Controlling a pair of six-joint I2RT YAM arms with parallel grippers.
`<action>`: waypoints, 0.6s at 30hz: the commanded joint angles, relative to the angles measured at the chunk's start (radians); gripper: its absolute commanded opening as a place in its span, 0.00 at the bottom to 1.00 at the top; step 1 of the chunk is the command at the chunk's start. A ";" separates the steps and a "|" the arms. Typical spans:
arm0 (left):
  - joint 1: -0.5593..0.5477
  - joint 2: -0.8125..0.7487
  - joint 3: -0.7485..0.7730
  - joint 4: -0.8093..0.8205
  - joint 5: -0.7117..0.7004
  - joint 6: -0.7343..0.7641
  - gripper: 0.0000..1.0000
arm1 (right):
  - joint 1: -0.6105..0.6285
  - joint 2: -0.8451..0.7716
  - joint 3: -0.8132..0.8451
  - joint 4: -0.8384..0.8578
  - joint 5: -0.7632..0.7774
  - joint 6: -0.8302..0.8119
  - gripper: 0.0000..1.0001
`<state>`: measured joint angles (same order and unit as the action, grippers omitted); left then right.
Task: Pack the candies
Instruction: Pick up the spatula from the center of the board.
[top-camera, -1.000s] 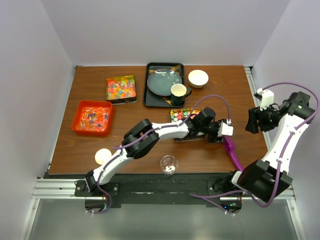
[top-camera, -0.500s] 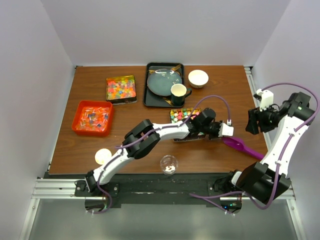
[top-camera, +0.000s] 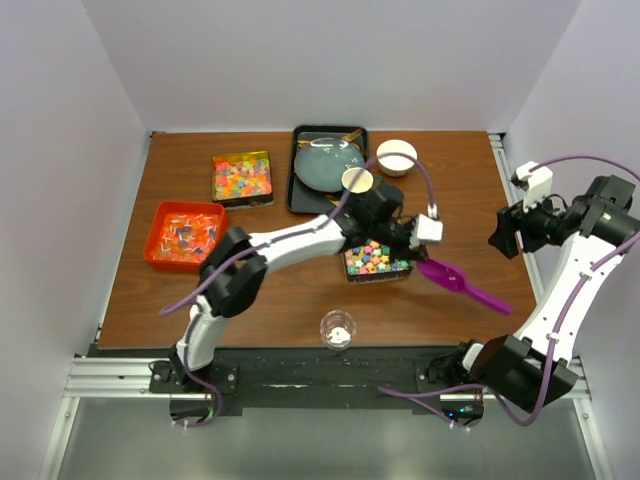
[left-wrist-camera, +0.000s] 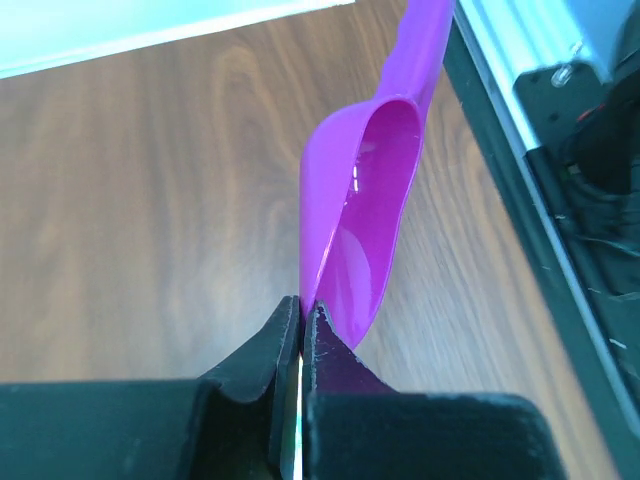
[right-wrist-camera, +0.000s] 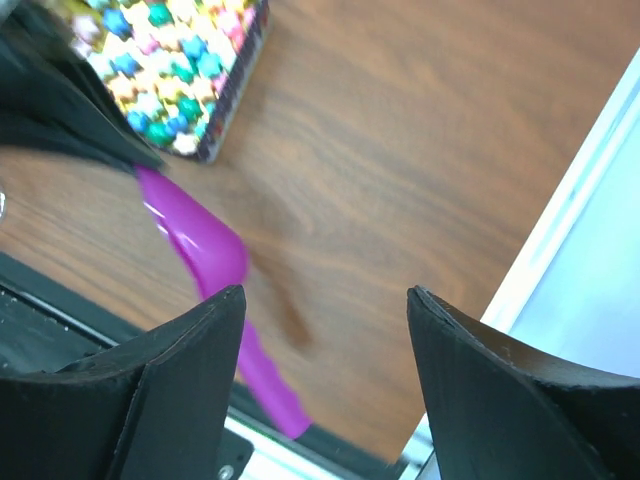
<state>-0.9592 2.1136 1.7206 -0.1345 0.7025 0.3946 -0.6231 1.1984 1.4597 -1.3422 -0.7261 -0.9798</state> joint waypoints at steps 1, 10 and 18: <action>0.089 -0.141 0.033 -0.187 0.077 -0.080 0.00 | 0.065 -0.003 0.080 -0.017 -0.092 -0.004 0.70; 0.382 -0.127 0.166 -0.434 0.178 -0.174 0.00 | 0.480 0.040 0.143 0.308 -0.016 0.089 0.71; 0.528 -0.061 0.214 -0.543 0.386 -0.192 0.00 | 0.661 0.007 -0.030 0.431 -0.024 -0.169 0.71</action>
<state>-0.4362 2.0624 1.9099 -0.6094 0.9195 0.2356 -0.0113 1.2346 1.5150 -1.0180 -0.7498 -1.0103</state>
